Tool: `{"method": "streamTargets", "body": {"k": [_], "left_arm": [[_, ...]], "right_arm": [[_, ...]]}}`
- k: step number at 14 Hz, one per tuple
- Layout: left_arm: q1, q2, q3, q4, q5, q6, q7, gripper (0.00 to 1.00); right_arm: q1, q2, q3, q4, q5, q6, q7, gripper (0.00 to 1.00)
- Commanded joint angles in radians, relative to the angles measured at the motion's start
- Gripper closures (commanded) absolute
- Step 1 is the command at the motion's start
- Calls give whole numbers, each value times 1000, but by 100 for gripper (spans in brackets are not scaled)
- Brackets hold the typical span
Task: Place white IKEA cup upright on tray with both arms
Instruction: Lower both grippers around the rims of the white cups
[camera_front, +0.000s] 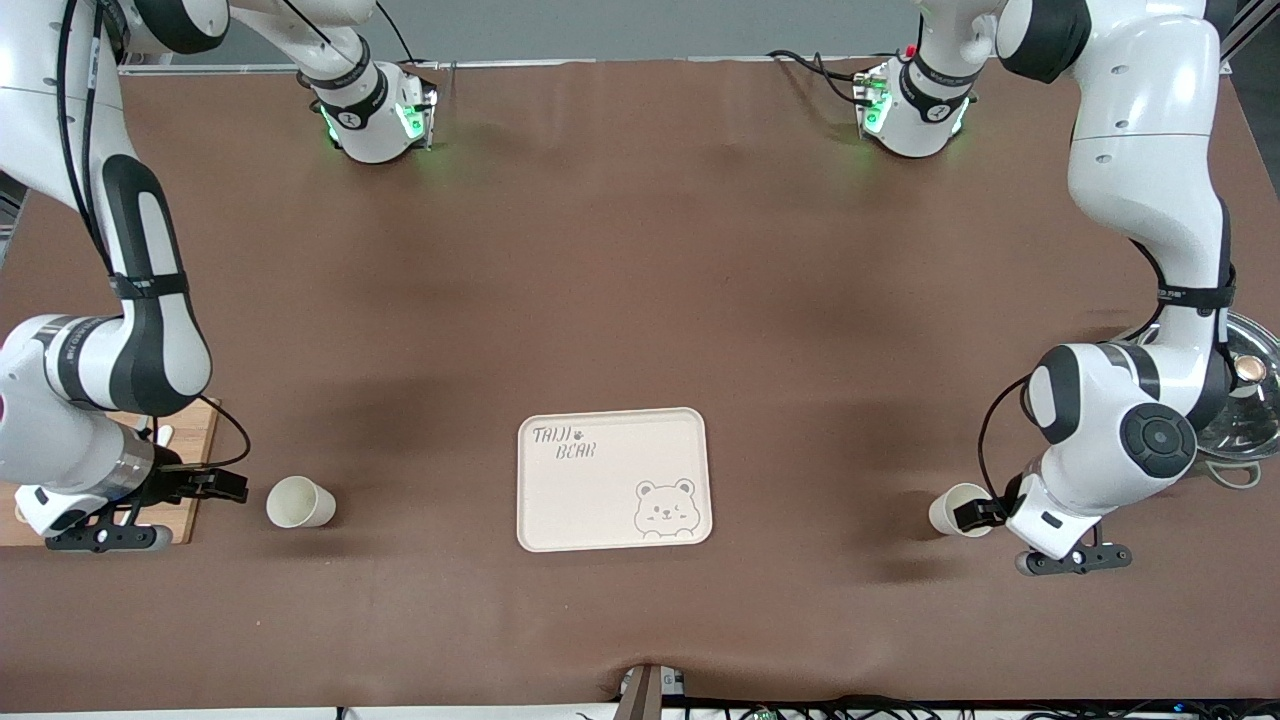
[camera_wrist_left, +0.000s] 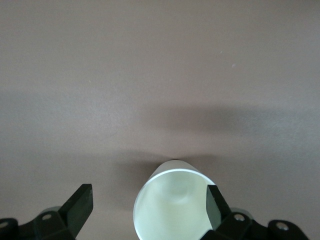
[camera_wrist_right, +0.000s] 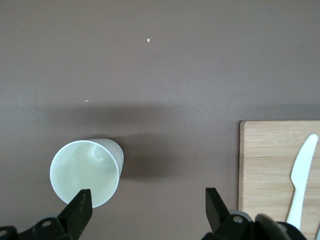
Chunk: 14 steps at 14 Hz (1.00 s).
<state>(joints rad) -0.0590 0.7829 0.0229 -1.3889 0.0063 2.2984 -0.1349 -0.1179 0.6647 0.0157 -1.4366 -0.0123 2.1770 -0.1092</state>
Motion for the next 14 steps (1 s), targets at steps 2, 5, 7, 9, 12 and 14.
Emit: {"method": "streamTargets", "body": {"k": [2,5,7,9,12,14], "left_arm": [[-2,4,5,-42,-9,42,17,0],[1,1,3,-70,-11,78,12,0],[2,1,3,-70,-17,78,11,27],[2,1,3,-70,-20,78,9,50],[2,-2,3,-70,-22,78,9,76],[1,-2,3,-70,-22,78,8,88]], "right_arm": [[0,50,6,28,14,44,-4,0],[0,62,6,28,14,47,-4,0],[0,76,6,30,14,72,-3,0],[0,104,6,28,17,119,-1,0],[1,118,7,27,17,135,-3,0],[4,133,9,27,17,141,-3,0]]}}
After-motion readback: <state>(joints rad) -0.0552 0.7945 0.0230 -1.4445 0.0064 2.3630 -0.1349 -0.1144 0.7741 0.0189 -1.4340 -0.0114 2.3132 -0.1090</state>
